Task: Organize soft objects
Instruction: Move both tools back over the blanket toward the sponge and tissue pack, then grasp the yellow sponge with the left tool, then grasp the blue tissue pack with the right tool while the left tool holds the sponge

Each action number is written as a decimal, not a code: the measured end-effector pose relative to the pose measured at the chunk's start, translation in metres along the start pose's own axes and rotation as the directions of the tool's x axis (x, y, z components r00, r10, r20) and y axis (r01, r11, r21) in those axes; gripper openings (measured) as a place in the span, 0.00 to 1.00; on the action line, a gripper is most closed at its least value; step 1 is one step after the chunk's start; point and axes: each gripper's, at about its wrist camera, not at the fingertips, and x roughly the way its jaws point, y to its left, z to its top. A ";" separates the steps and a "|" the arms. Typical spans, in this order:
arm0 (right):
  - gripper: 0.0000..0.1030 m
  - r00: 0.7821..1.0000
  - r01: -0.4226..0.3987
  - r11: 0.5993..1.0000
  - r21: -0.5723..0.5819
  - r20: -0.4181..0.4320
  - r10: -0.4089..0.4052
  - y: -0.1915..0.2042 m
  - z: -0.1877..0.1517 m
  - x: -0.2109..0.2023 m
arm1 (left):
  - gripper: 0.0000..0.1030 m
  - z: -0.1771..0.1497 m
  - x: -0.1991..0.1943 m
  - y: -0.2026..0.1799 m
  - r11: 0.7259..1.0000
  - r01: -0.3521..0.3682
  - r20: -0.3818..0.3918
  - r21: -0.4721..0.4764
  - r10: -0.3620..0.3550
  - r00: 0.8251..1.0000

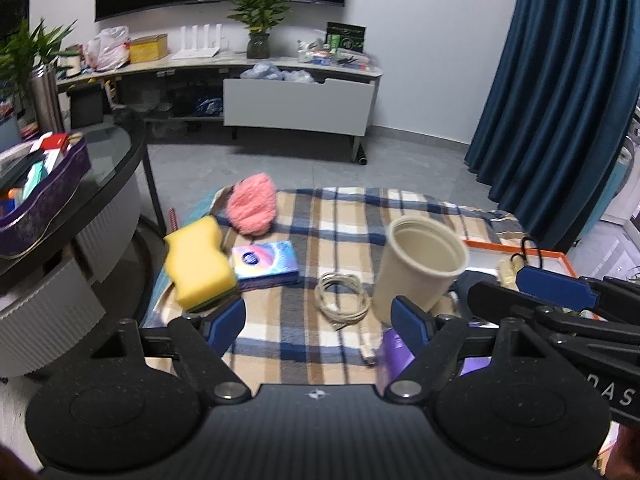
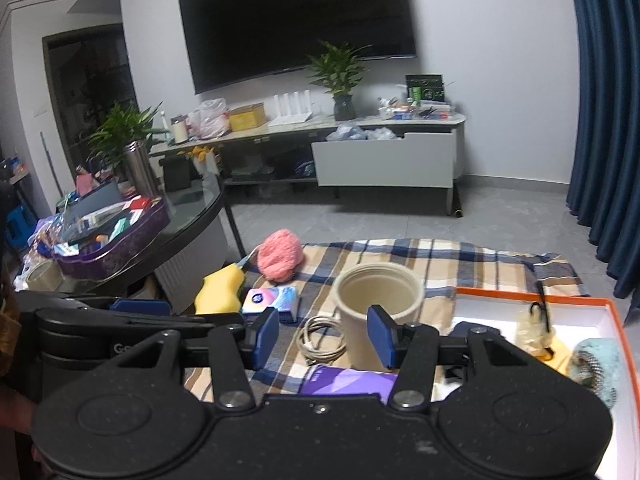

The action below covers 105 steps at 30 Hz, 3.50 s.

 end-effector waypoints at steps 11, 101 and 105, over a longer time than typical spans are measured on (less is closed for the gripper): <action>0.59 0.997 -0.065 0.997 -0.028 -0.051 0.064 0.020 -0.005 0.028 | 0.80 -0.012 0.009 0.041 0.996 -0.065 -0.033 -0.061 0.063 0.997; 0.86 0.914 0.106 0.985 -0.139 -0.377 -0.151 0.085 0.006 0.286 | 0.65 0.012 0.069 0.143 0.974 -0.160 0.056 -0.160 0.171 0.984; 0.86 0.943 0.085 0.990 -0.110 -0.313 -0.115 0.085 0.012 0.258 | 0.65 0.012 0.066 0.140 0.976 -0.160 0.068 -0.150 0.171 0.983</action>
